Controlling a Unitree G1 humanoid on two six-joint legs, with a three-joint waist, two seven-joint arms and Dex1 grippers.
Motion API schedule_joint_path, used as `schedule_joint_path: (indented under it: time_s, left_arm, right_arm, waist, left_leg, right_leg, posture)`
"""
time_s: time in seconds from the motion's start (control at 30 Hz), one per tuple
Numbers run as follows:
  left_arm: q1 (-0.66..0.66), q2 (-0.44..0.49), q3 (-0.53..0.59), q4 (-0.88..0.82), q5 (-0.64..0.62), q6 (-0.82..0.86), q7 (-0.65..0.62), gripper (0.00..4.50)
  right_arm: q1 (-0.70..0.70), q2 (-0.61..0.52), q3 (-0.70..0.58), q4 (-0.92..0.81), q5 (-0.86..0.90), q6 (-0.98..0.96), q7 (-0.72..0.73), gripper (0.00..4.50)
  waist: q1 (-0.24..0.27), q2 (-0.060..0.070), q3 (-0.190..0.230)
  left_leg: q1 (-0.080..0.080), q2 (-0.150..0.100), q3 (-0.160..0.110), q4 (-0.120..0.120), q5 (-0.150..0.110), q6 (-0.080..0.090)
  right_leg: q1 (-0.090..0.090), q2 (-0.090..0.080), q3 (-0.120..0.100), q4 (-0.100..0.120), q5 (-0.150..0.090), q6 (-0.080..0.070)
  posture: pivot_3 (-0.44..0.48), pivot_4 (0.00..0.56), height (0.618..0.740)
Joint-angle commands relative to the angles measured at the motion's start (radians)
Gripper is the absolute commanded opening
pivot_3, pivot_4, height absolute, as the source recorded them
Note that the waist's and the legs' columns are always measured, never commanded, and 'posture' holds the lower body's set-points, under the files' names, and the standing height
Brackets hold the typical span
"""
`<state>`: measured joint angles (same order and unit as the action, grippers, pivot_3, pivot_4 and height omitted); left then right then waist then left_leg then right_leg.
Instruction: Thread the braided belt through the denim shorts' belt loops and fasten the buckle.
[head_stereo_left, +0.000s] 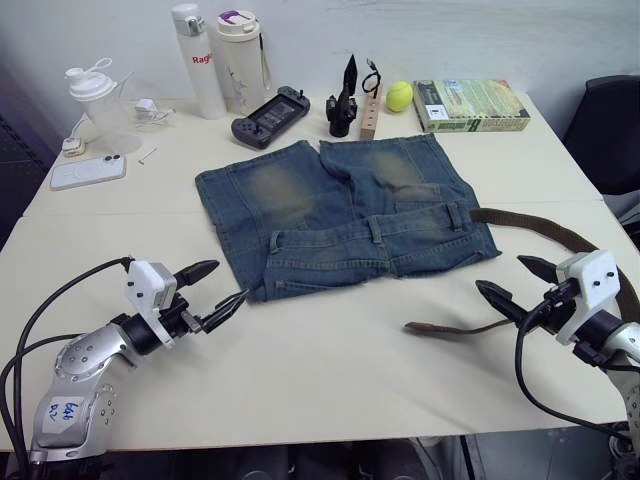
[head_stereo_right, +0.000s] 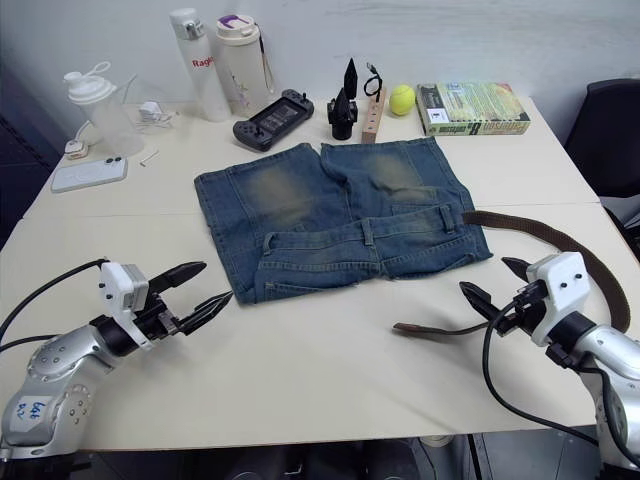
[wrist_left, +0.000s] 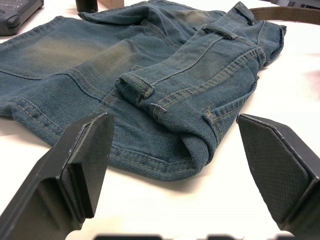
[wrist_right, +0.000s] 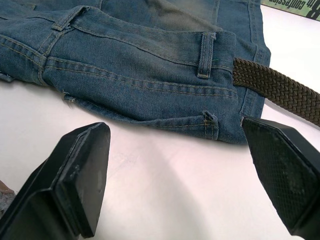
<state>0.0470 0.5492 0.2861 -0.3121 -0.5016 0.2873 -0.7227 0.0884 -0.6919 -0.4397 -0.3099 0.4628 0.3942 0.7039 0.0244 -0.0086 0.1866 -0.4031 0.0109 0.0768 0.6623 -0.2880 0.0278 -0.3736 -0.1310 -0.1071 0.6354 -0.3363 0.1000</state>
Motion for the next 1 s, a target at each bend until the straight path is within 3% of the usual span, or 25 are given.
schedule_joint_path:
  time_s: [0.03, 0.73, 0.83, 1.0]
  left_arm:
    - [0.005, 0.008, 0.011, -0.026, -0.007, -0.009, -0.002, 4.26]
    - [-0.019, 0.032, -0.006, -0.024, -0.022, -0.002, -0.053, 4.26]
    - [-0.027, 0.071, -0.035, -0.02, -0.041, 0.016, -0.131, 4.26]
    - [-0.041, 0.214, -0.098, -0.061, -0.088, 0.063, -0.346, 4.26]
  right_arm:
    - [-0.007, 0.005, -0.009, -0.017, 0.012, -0.014, -0.001, 4.48]
    - [-0.014, -0.036, 0.008, -0.017, 0.024, 0.016, 0.053, 4.48]
    - [-0.007, -0.098, 0.0, -0.03, 0.06, 0.052, 0.139, 4.48]
    - [0.015, -0.339, 0.022, 0.028, 0.088, 0.119, 0.415, 4.48]
  waist:
    - [0.0, 0.0, 0.0]
    - [0.0, 0.0, 0.0]
    - [0.001, 0.0, 0.0]
    - [-0.002, 0.001, 0.0]
  left_leg:
    - [0.0, 0.0, 0.0, 0.0, 0.0, 0.0]
    - [0.0, 0.0, 0.0, 0.0, 0.0, 0.0]
    - [0.0, 0.0, 0.0, 0.0, 0.0, 0.0]
    - [0.0, 0.0, 0.001, 0.0, -0.001, 0.0]
  right_leg:
    - [0.0, 0.0, 0.0, 0.0, 0.0, 0.0]
    - [0.0, 0.0, 0.0, 0.0, 0.0, 0.0]
    - [0.0, 0.0, 0.0, 0.0, 0.0, 0.0]
    - [0.0, 0.0, 0.0, -0.002, 0.0, 0.0]
  posture:
    - [0.0, 0.15, 0.724]
    - [0.0, 0.15, 0.724]
    - [0.0, 0.15, 0.724]
    - [0.0, 0.15, 0.724]
